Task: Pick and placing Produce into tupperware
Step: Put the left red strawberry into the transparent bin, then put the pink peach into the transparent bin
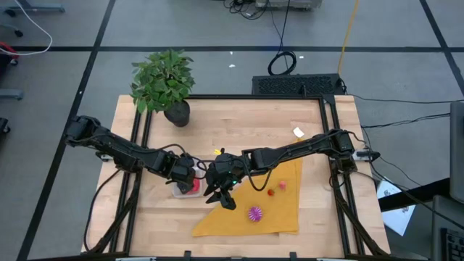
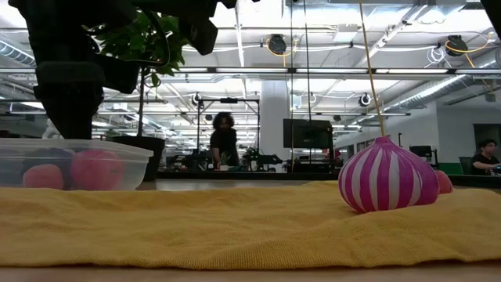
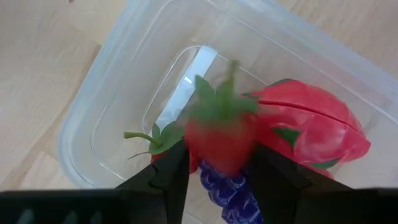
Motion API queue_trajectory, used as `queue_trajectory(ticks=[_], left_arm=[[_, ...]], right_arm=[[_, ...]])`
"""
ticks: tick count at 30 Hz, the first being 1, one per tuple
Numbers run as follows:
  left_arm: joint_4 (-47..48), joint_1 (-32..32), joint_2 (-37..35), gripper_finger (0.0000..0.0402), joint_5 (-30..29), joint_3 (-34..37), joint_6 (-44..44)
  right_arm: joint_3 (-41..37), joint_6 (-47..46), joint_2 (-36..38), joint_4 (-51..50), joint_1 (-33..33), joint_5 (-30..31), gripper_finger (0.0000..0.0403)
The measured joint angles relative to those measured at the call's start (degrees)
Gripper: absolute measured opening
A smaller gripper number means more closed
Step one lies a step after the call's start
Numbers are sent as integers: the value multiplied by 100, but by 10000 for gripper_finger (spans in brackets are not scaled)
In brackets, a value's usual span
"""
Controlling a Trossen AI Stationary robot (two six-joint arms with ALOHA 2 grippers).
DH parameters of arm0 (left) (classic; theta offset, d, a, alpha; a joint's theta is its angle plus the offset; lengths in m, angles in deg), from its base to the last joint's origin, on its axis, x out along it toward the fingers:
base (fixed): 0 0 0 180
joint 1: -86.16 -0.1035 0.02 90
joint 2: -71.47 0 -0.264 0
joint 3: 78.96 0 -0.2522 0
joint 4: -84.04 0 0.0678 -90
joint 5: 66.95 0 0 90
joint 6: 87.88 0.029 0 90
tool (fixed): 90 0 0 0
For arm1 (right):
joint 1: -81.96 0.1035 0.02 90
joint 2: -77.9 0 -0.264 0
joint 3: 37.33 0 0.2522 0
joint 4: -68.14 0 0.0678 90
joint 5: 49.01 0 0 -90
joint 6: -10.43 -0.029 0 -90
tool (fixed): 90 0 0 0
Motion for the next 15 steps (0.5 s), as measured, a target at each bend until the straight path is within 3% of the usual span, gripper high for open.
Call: queue_trajectory(ticks=[8,15], left_arm=[[-3,0,0,224,-38,2,-7],[62,2,-19,250,1,-60,49]], right_arm=[[0,0,0,0,0,2,132],[0,0,0,-2,0,2,132]])
